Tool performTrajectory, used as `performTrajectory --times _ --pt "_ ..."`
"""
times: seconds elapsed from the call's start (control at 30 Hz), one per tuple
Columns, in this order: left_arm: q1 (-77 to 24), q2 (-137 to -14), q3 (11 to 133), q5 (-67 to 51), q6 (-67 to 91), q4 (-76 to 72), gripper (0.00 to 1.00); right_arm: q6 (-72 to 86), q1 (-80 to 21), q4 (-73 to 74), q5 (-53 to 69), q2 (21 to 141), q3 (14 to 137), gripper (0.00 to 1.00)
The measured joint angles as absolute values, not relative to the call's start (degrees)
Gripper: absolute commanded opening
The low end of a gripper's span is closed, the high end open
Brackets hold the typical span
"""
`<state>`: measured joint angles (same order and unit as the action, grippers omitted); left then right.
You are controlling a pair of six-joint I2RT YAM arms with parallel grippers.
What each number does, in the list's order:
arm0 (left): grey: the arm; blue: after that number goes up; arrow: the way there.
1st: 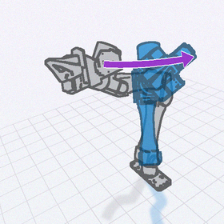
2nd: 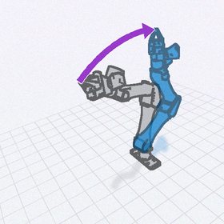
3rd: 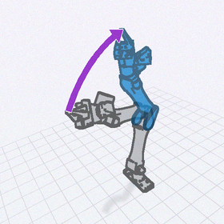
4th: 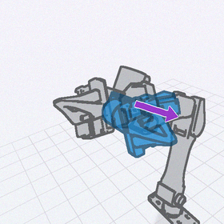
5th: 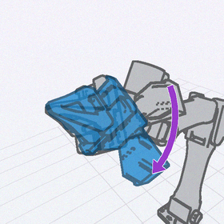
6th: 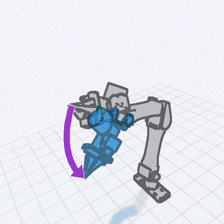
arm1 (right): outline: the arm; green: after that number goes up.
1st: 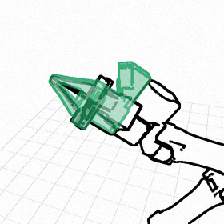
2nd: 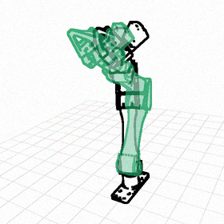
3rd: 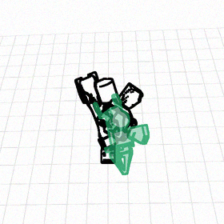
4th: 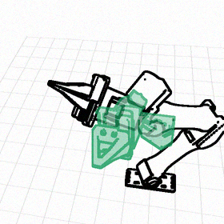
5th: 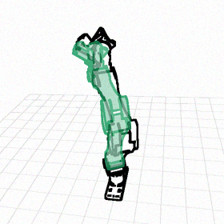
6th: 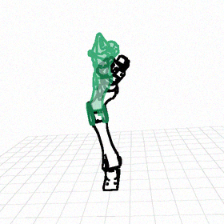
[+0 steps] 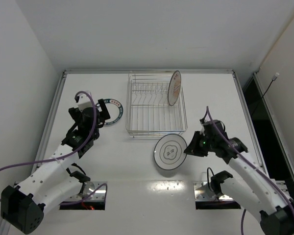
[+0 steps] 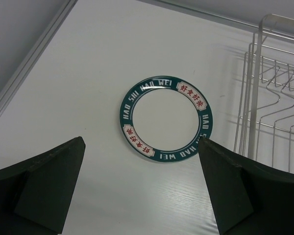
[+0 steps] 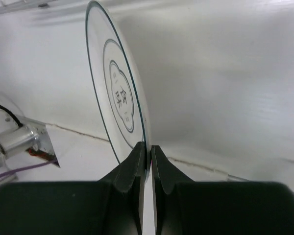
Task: Load the plates into the dish rack
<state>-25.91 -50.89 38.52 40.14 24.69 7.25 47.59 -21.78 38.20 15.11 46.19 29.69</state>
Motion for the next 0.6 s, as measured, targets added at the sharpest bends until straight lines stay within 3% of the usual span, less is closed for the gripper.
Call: performTrajectory --times 0.27,0.47,0.6 --pt "-25.91 -49.56 38.52 43.75 25.85 7.53 1.0 44.14 -28.45 54.85 -1.87 47.64 62.3 0.0" --pt "-25.91 -47.97 38.52 45.76 26.79 7.68 1.0 36.51 -29.52 55.37 -17.87 63.4 87.24 0.0" --pt "-25.91 -47.66 38.52 46.61 27.16 7.7 1.0 30.96 -29.52 49.89 -27.83 75.35 96.01 0.0"
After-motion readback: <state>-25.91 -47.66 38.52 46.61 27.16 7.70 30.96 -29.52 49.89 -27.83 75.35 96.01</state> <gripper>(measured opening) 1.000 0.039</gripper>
